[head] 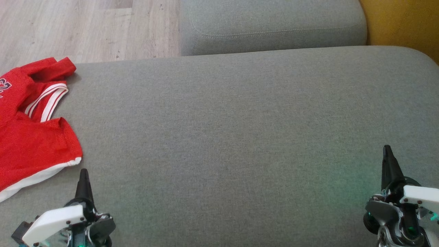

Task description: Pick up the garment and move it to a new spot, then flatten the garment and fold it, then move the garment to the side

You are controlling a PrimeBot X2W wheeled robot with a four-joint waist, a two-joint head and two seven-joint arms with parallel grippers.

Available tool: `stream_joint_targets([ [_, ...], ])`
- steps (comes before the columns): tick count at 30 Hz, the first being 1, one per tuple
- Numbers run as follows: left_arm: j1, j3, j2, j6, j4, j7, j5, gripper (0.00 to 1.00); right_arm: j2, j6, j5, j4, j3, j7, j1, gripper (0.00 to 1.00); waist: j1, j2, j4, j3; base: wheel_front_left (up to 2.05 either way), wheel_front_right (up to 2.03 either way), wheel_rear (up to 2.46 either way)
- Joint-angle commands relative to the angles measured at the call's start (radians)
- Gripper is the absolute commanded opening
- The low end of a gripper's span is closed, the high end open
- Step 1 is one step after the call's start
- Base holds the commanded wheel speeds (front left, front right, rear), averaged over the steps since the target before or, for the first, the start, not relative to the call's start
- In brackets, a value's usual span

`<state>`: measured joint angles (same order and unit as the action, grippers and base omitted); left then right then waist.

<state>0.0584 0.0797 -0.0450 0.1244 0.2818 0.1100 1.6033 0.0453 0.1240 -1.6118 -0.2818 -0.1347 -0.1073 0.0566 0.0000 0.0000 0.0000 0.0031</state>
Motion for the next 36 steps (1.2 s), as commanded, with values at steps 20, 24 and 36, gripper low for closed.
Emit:
stream_joint_targets([
  [20, -0.031, -0.034, 0.001, 0.0, 0.002, -0.039, -0.031, 1.0, -0.002, 0.0, 0.032, -0.026, 0.024, 0.039, -0.028, 1.0, 0.0, 0.0, 0.0, -0.002, 0.0, 0.0, 0.0],
  [24, -0.031, -0.042, 0.001, 0.0, -0.012, -0.051, -0.081, 1.0, -0.002, 0.0, 0.082, -0.021, 0.027, 0.051, -0.028, 1.0, 0.0, 0.0, 0.0, -0.002, 0.0, 0.0, 0.0],
  [36, -0.03, -0.077, 0.0, -0.013, -0.07, -0.087, -0.251, 1.0, -0.001, 0.001, 0.282, 0.035, 0.035, 0.086, -0.031, 1.0, 0.0, 0.0, 0.002, 0.0, 0.0, 0.0, 0.0],
])
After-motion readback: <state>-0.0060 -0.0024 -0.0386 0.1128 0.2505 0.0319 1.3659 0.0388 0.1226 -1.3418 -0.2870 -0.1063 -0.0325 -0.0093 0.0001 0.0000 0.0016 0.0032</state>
